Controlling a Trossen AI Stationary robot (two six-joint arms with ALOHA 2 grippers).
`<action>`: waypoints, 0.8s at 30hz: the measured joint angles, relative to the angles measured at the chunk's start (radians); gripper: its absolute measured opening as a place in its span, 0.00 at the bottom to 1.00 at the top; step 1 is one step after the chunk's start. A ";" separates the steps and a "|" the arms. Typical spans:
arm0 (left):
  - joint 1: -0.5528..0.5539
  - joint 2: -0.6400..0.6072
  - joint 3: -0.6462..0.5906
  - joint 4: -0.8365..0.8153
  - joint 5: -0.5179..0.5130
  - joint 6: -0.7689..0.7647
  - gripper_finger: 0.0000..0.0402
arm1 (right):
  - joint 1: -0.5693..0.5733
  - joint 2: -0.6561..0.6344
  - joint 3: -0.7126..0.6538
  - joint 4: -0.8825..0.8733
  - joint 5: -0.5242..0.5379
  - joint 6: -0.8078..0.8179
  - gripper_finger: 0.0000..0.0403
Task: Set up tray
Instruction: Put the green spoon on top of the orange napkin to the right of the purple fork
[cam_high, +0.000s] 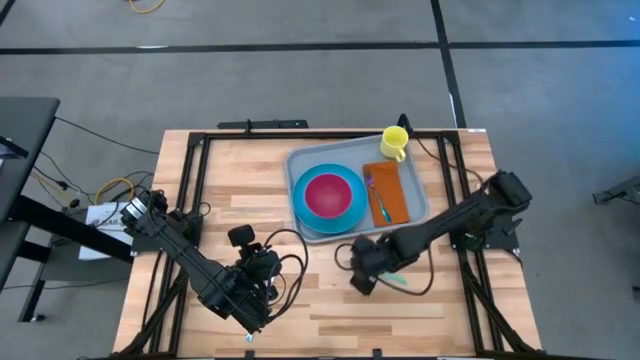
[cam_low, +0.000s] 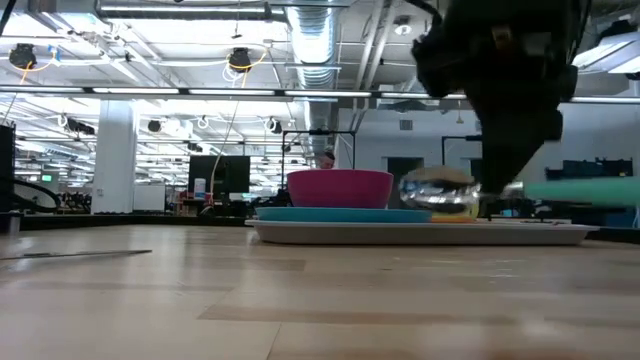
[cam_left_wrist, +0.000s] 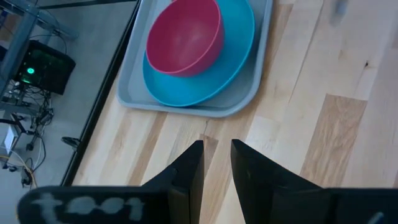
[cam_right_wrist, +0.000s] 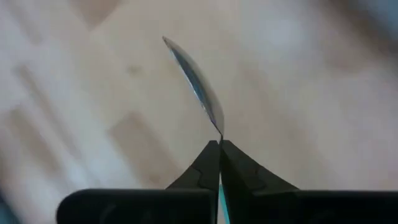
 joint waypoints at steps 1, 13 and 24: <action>0.000 0.000 0.000 0.000 0.000 0.000 0.18 | -0.004 -0.021 0.003 -0.046 0.025 0.000 0.00; 0.001 0.000 0.000 0.000 -0.002 0.000 0.18 | -0.128 -0.392 0.008 -0.554 0.444 0.132 0.00; 0.001 0.000 0.000 0.000 0.000 0.000 0.18 | -0.403 -0.700 -0.182 -0.276 0.463 -0.056 0.00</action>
